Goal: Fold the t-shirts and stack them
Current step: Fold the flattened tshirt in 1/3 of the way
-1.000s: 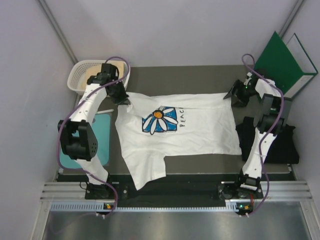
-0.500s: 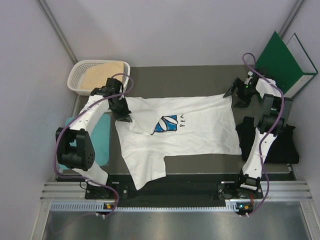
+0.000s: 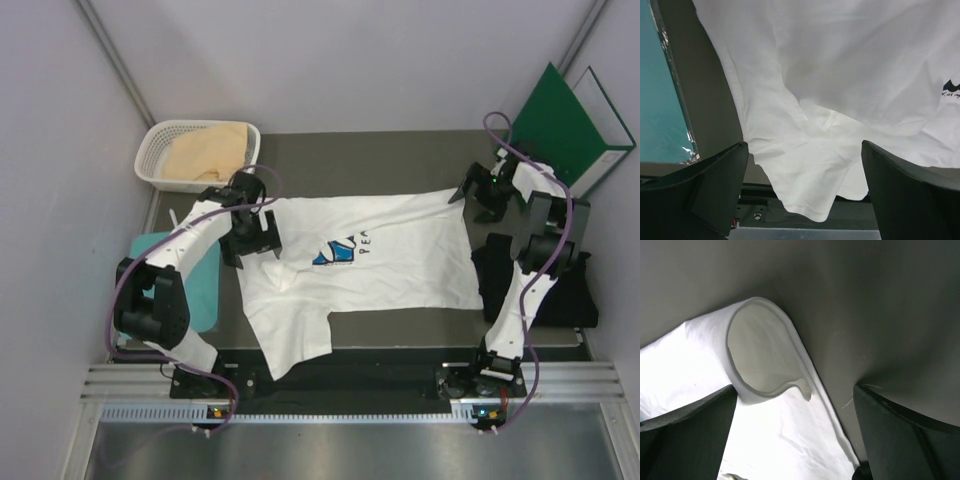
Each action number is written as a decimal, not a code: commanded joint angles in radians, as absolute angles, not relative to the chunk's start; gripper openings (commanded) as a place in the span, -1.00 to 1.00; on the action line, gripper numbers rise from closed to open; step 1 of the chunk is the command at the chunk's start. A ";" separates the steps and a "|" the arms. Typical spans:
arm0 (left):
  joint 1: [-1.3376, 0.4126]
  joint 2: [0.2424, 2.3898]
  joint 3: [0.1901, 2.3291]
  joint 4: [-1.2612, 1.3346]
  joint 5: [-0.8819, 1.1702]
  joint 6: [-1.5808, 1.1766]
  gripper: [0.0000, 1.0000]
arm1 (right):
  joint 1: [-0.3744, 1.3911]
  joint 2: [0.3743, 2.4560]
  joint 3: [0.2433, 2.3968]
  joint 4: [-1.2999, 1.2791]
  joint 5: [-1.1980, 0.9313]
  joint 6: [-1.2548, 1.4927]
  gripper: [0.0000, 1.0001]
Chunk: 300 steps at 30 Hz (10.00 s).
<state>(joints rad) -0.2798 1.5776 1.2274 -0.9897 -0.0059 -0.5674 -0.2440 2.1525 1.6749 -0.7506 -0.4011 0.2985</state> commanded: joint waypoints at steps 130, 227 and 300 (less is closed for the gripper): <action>-0.138 2.206 1.858 -0.804 -0.281 -0.529 -0.34 | -0.256 1.887 1.295 -0.460 -0.420 0.626 -0.19; -0.138 2.114 1.819 -0.798 -0.336 -0.518 0.40 | -0.314 1.809 1.249 -0.525 -0.399 0.486 0.79; -0.271 1.625 1.332 -0.758 -0.072 -0.417 0.96 | -0.163 1.942 1.434 -0.400 -0.209 0.456 0.99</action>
